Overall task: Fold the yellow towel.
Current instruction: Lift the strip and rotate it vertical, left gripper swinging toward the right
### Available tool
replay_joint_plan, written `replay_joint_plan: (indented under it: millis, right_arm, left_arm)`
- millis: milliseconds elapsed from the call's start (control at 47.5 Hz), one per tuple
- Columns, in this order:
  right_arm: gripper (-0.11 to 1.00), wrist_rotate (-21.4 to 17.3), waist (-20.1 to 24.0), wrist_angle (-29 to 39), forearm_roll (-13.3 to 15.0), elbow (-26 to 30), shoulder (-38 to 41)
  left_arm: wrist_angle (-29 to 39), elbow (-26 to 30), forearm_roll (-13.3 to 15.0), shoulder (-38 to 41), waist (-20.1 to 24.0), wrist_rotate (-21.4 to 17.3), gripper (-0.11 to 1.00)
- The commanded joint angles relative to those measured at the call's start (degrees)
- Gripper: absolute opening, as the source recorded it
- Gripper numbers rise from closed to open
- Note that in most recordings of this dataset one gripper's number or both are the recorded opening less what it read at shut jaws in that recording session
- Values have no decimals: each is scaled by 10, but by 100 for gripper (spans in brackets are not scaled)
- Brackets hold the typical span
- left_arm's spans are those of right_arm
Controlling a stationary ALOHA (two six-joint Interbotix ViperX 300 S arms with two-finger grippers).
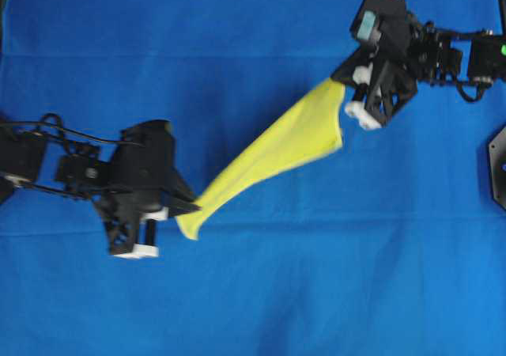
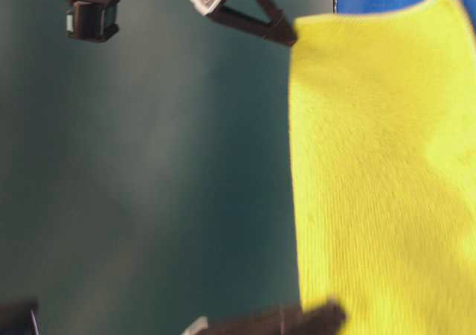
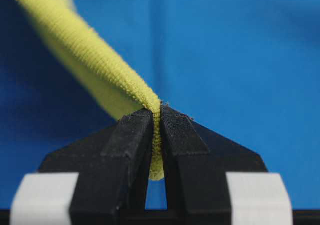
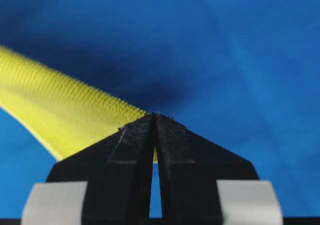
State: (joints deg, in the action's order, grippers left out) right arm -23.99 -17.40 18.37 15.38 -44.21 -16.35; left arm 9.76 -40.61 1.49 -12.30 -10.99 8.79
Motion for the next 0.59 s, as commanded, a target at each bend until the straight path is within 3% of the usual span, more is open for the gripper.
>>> replay_joint_plan:
  millis: [0,337,568]
  right_arm:
    - [1,2,-15,-12,17,23,-2]
    - [1,2,-62,-23,51,72,26]
    - [1,3,-75,-30,61,92,43]
  left_arm:
    - [-13,47,0,21,-7,-4,4]
    - [-28,206,0,135,-10,-42,4]
    - [-28,264,0,184,-11,-42,4]
